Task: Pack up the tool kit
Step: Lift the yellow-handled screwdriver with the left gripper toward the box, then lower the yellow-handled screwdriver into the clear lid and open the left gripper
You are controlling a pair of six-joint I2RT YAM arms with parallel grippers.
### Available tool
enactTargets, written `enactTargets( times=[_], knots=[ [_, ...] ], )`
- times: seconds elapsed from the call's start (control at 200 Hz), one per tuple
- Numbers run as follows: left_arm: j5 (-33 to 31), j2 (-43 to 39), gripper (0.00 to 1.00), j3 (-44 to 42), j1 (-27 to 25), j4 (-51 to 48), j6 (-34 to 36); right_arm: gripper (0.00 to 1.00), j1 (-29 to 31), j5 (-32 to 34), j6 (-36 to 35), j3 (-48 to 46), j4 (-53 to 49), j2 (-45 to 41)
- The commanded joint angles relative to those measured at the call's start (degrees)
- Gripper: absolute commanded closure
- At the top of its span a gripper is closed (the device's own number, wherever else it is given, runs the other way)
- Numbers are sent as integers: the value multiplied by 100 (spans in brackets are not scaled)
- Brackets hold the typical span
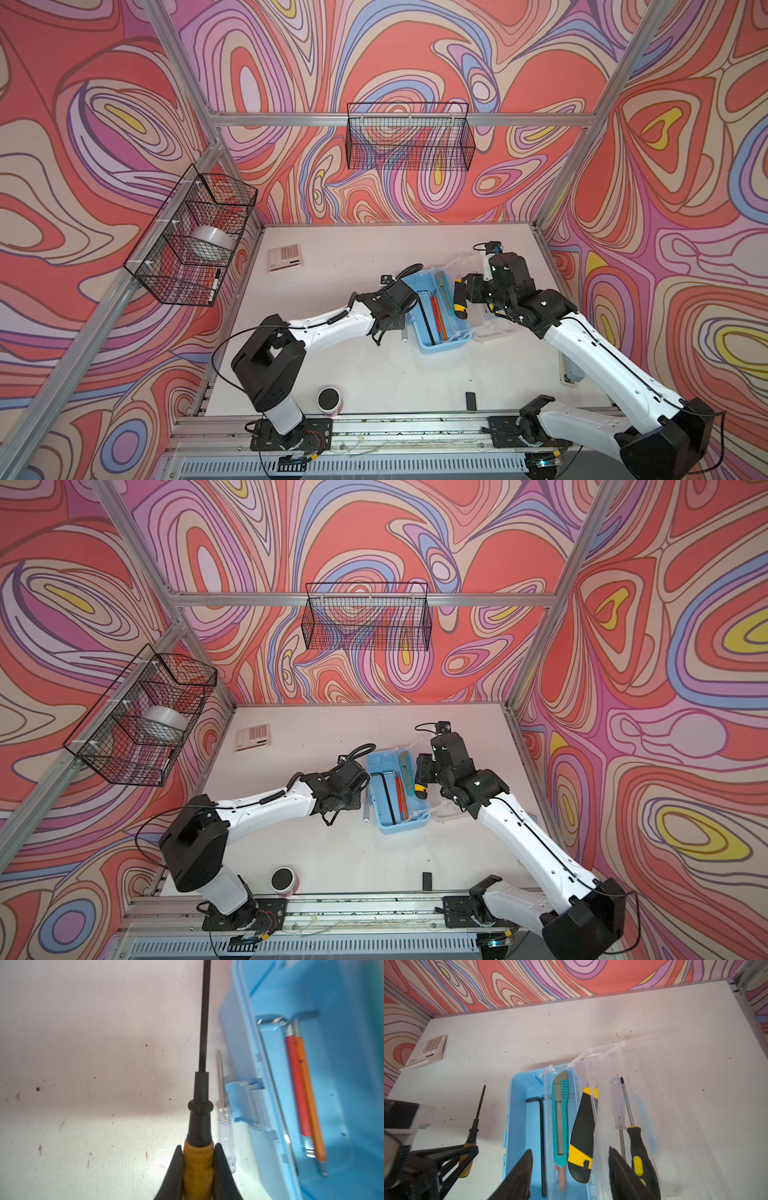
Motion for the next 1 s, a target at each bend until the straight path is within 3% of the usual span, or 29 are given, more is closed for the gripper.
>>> enactTargets(
  times=[0.0,0.135,0.28,0.451,0.636,0.826,0.996],
  knots=[
    [346,-400,100,71,-30,603,-273,42,-66,533,312,27,54,-306],
    [1155,-269,100,259,-113,1878,-770,42,-105,710,466,63,71,-665],
    [1447,326,100,719,-460,3003,-1108,43,-108,821,525,197,-45,-845],
    [1473,1135,100,1229,-815,4010,-1589,43,-116,951,529,253,-156,-1010],
    [1491,1887,100,1929,-923,4228,-1888,43,-119,1048,456,404,-311,-1153],
    [1489,2435,100,2199,-971,4706,-2358,43,-120,1018,388,469,-379,-1235],
    [1568,2967,100,2285,-1021,5774,-2934,43,-121,1012,272,552,-451,-1243]
  ],
)
